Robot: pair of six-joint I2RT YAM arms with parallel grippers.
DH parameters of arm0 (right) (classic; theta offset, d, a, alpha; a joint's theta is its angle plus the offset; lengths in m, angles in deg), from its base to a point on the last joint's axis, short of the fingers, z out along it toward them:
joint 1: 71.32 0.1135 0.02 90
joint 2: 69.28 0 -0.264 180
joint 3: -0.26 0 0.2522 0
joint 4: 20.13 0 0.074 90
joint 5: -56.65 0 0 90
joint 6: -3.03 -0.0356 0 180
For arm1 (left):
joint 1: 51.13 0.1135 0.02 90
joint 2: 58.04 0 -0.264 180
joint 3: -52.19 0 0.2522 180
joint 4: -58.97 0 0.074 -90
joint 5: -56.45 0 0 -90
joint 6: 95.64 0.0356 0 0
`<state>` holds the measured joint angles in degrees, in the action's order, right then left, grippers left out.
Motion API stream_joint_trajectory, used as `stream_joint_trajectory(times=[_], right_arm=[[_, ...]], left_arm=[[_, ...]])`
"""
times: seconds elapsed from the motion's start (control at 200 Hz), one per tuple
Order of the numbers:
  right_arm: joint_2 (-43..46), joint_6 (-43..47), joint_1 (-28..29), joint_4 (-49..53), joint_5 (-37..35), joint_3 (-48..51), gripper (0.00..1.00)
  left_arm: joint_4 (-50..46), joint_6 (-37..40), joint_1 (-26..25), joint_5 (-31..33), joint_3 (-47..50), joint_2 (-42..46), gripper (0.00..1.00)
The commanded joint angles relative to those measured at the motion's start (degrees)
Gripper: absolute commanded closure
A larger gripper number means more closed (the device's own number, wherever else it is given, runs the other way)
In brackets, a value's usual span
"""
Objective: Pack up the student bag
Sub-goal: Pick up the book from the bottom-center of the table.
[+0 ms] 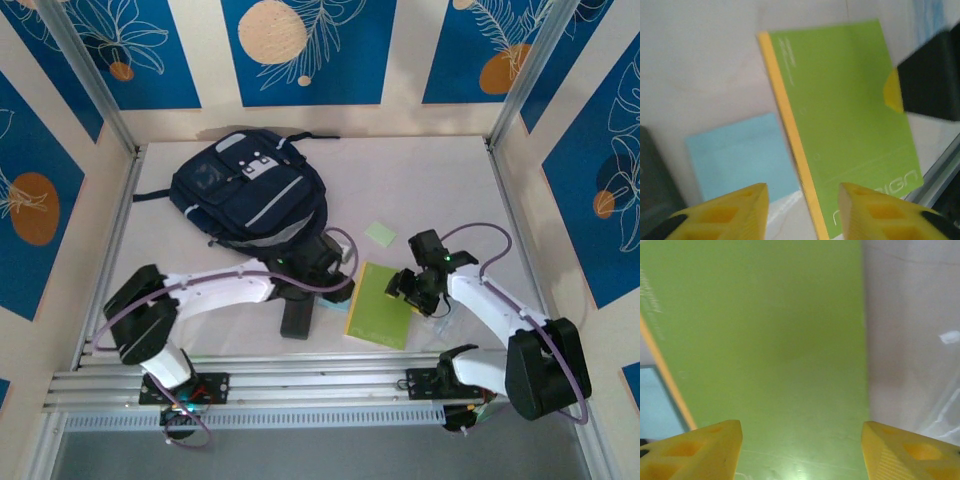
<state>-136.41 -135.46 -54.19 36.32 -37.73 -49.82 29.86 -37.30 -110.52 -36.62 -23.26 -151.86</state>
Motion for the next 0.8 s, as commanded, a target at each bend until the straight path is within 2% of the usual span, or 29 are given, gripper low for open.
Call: stream_joint_trajectory(times=[0.0,0.395,0.795], right_arm=[[1.3,-2.8,-0.3,1.6,-3.3,2.4,0.37],[3.8,-5.5,0.1,-8.0,4.1,9.3,0.48],[6.1,-5.5,-0.1,-12.3,11.9,9.4,0.59]], left_arm=[[0.2,0.4,-2.4,-2.6,-2.0,-4.2,0.66],[-1.8,-0.7,-3.0,-4.5,-5.8,-13.3,0.67],[-6.2,-2.5,-2.1,-4.3,-8.4,-18.0,0.71]])
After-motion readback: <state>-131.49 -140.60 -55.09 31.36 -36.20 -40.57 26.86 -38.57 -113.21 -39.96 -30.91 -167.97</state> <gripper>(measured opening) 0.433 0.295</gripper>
